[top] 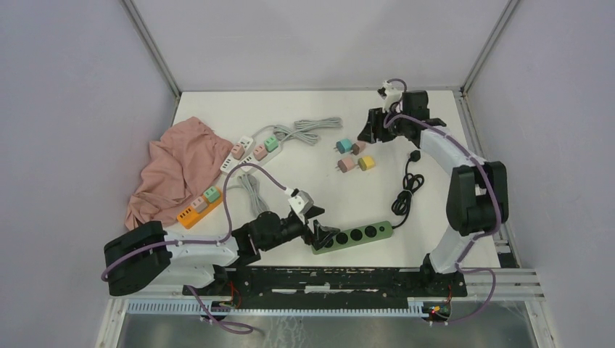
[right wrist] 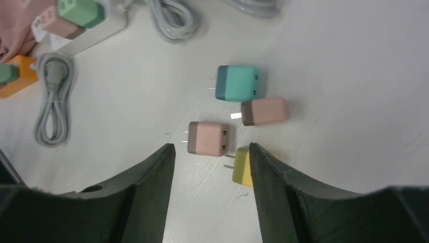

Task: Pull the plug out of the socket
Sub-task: Place the plug at the center of the board.

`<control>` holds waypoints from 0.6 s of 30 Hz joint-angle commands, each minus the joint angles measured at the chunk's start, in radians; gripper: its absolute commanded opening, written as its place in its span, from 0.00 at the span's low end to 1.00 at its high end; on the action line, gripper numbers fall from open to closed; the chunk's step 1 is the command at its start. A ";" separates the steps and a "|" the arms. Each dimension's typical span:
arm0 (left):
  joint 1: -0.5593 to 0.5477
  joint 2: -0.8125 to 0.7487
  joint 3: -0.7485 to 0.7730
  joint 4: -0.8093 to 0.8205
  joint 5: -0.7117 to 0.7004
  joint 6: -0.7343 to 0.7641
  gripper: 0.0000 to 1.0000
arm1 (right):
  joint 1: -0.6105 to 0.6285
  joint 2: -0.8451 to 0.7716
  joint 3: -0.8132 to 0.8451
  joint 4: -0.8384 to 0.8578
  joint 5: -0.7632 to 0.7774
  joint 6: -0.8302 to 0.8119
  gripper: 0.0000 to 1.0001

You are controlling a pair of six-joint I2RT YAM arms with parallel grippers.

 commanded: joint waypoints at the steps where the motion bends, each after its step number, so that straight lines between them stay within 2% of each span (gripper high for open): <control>1: 0.007 -0.026 -0.029 0.092 -0.015 -0.050 0.89 | -0.022 -0.181 -0.027 -0.067 -0.188 -0.191 0.62; 8: 0.021 -0.014 -0.049 0.151 0.002 -0.085 0.90 | -0.028 -0.384 -0.173 -0.123 -0.490 -0.383 0.61; 11: 0.027 0.000 -0.050 0.170 0.007 -0.097 0.90 | -0.029 -0.461 -0.222 -0.234 -0.618 -0.539 0.64; 12: 0.032 0.007 -0.050 0.177 0.011 -0.102 0.90 | -0.029 -0.485 -0.240 -0.267 -0.662 -0.582 0.66; 18: 0.052 0.032 -0.051 0.227 0.028 -0.134 0.91 | -0.028 -0.623 -0.359 -0.416 -0.805 -0.906 0.95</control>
